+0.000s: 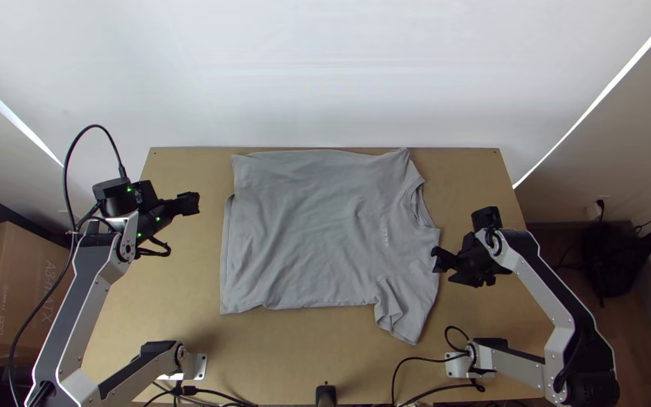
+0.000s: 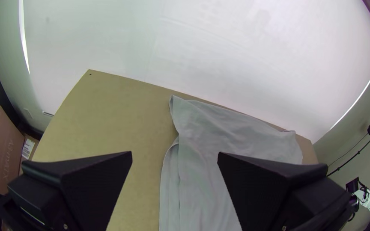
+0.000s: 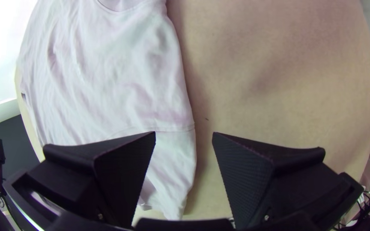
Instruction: Fold the t-shirt
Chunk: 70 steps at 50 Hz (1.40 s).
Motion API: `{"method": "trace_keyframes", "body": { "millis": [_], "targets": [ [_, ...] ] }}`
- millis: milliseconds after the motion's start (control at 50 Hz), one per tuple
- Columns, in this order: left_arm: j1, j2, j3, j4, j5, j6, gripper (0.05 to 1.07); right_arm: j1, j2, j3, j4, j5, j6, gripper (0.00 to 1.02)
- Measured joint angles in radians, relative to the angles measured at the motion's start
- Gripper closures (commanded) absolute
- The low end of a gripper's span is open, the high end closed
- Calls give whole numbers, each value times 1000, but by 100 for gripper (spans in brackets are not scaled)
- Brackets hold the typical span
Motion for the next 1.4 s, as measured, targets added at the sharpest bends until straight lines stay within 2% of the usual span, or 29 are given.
{"method": "trace_keyframes", "body": {
  "millis": [100, 280, 320, 400, 500, 640, 760, 940, 1140, 1400],
  "targets": [
    [1, 0, 0, -16, 0, 0, 9, 0, 28, -12, 41, -9, -5, 41],
    [6, 0, 5, -112, 29, 19, 9, 0, 124, -31, 82, -58, -22, 50],
    [11, 0, 11, -148, 48, 32, 10, -2, 143, -25, 85, -66, -28, 62],
    [31, 0, 34, -247, 98, 90, 10, -10, 146, -29, 106, -75, -34, 100],
    [42, 0, 59, -391, 122, 197, 10, -15, 139, -47, 150, -78, -45, 100],
    [46, -1, 58, -620, 128, 424, 11, -15, 112, -70, 166, -78, -48, 100],
    [56, -8, 8, -738, 128, 594, 11, -15, 84, -71, 164, -78, -48, 100],
    [52, -19, -94, -893, 127, 764, 11, -13, 23, -71, 161, -78, -48, 100],
    [-32, -3, -170, -877, 93, 793, 11, 14, -24, -71, 150, -78, -47, 100],
    [-169, 74, -229, -757, 74, 721, 11, 26, -87, -66, 85, -78, -43, 100]
  ]
}}
